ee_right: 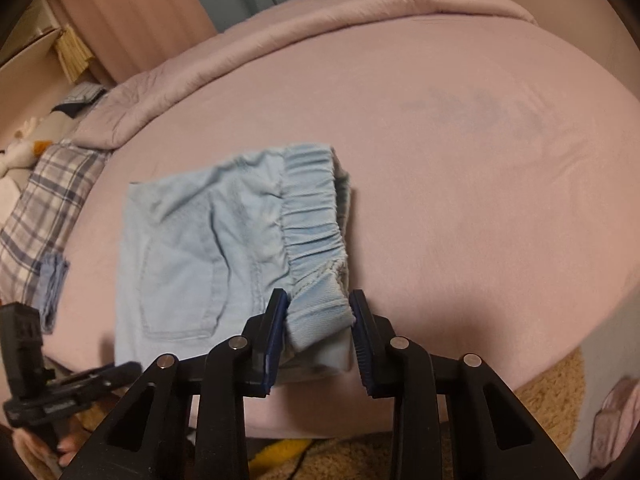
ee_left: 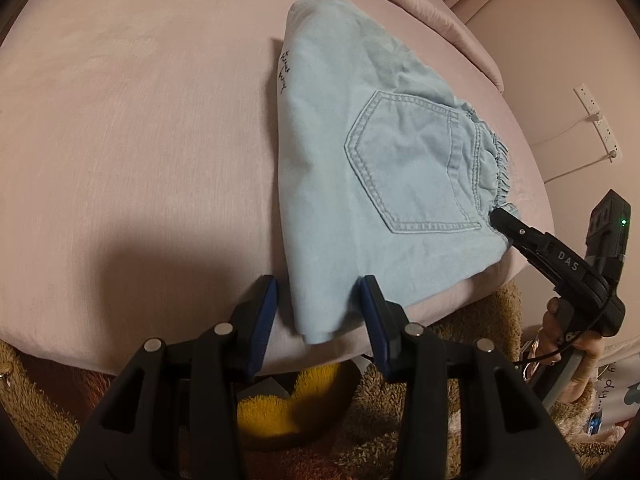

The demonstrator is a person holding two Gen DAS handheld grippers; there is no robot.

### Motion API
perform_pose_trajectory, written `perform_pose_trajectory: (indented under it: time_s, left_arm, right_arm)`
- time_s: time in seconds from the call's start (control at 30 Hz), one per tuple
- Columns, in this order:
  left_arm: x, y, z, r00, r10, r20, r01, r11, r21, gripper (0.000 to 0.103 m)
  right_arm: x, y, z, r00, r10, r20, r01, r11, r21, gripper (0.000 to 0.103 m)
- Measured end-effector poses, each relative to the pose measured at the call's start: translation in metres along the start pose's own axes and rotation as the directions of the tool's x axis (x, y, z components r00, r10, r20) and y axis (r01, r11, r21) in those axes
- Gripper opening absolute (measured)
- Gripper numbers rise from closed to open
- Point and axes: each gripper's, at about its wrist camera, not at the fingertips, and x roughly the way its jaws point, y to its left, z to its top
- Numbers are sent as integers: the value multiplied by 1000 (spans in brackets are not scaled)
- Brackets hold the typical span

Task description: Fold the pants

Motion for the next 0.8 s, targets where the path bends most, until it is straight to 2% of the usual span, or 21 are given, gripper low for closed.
perform_pose_trajectory:
  time_s: [0.23,0.37,0.43,0.53,0.6,0.63,0.67,0.7,0.8]
  left_arm:
    - [2,-5,-2,1000,8,-6,-8,1000,-8,44]
    - [-2,-11,-2,1000,25,-4,-25,1000,-1,44]
    - [-9,-16,-2,999,35,28,-36,999,14,42]
    - [-23,-26,1,991,70,111,-76,996,51,43]
    - [-30,-29,4,986,80,148,-90,994,64,53]
    - [-33,-30,7,982,82,168,-95,993,69,65]
    - [-35,-30,9,980,84,183,-98,993,71,74]
    - [-36,-30,12,977,83,197,-99,992,74,75]
    - [-32,-27,23,977,82,199,-96,993,62,79]
  right_arm:
    - [4,3,5,1000,-6,-1,6,1000,-9,32]
    - [2,-3,-1,1000,16,-10,-16,1000,18,33]
    - [-1,-3,-1,1000,17,-7,-17,1000,13,33]
    - [-6,-1,2,1000,7,-3,-7,1000,6,36]
    - [-11,-3,5,1000,0,6,0,1000,13,49]
    - [-14,-3,6,1000,-12,16,12,1000,13,53]
    - [-18,-4,8,999,-23,32,23,1000,13,62]
    - [-24,-5,11,998,-32,57,31,999,12,71]
    - [-37,-10,17,994,-15,112,13,1000,18,87]
